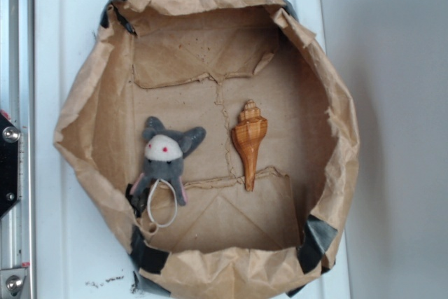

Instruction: Grab the shell.

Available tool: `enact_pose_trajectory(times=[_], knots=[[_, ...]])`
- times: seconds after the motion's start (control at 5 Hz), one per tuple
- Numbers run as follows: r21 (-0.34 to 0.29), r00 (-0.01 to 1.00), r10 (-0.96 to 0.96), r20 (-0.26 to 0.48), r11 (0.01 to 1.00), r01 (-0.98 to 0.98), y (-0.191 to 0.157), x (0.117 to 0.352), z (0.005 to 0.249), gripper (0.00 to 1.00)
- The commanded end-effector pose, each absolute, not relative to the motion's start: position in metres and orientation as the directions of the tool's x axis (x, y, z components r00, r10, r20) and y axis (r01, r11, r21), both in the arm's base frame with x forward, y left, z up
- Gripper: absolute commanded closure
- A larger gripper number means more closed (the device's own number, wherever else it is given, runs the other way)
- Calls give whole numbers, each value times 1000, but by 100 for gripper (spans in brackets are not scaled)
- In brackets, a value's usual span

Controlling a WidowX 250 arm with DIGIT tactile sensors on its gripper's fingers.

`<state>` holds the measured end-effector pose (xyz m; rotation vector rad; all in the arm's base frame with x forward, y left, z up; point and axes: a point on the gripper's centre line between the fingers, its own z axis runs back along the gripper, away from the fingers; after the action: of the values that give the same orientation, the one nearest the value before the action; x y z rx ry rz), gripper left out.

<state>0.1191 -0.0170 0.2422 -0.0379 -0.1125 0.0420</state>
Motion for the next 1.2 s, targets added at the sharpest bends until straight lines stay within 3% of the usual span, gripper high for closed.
enact_pose_trajectory(times=[0.0, 0.4, 0.6, 0.8, 1.0], knots=[[-40, 993, 44, 111, 998, -40, -17, 119, 242, 0], [-105, 967, 115, 227, 990, -93, -23, 216, 225, 0], [-129, 906, 270, 326, 962, -240, 8, 250, 211, 0], [-209, 758, 489, 431, 871, -444, 36, 260, 193, 0], [-209, 758, 489, 431, 871, -444, 36, 260, 193, 0]])
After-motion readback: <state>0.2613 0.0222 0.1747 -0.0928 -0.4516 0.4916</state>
